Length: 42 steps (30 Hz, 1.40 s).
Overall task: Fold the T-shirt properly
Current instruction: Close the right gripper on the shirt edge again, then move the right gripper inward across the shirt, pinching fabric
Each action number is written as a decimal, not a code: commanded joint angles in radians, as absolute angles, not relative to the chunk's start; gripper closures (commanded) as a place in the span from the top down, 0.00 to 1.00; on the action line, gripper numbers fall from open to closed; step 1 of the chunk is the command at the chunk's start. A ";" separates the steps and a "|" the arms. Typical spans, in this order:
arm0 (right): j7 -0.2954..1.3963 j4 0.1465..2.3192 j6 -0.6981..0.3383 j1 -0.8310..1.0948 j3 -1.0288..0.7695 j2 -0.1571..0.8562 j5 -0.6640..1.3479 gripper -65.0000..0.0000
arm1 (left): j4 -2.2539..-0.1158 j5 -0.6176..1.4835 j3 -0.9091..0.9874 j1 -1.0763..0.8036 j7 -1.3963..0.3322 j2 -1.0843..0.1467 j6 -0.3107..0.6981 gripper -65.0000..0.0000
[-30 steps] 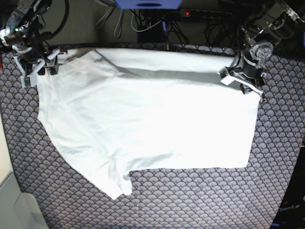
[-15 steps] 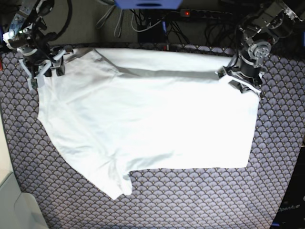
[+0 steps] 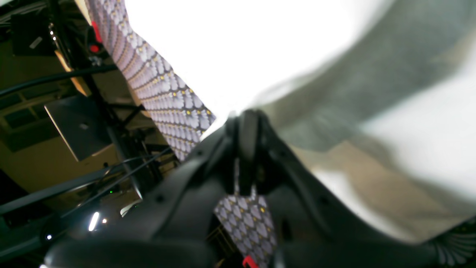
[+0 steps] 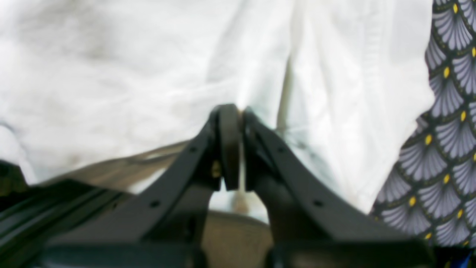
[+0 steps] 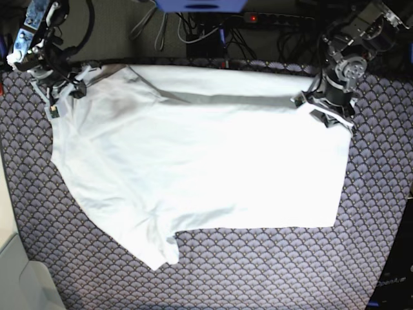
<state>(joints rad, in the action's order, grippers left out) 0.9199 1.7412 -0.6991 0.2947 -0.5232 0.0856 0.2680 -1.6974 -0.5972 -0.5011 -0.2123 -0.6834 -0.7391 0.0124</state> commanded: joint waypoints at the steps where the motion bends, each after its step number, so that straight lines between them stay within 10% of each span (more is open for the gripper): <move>1: 0.897 1.774 -0.698 0.286 -0.529 0.101 0.283 0.00 | -1.716 -0.611 -0.490 -0.203 -0.684 -0.754 -0.004 0.01; 42: 1.135 1.856 -0.698 0.005 -0.239 0.120 0.147 0.00 | -1.724 -0.611 -0.302 -0.203 -0.780 -0.584 -0.002 0.01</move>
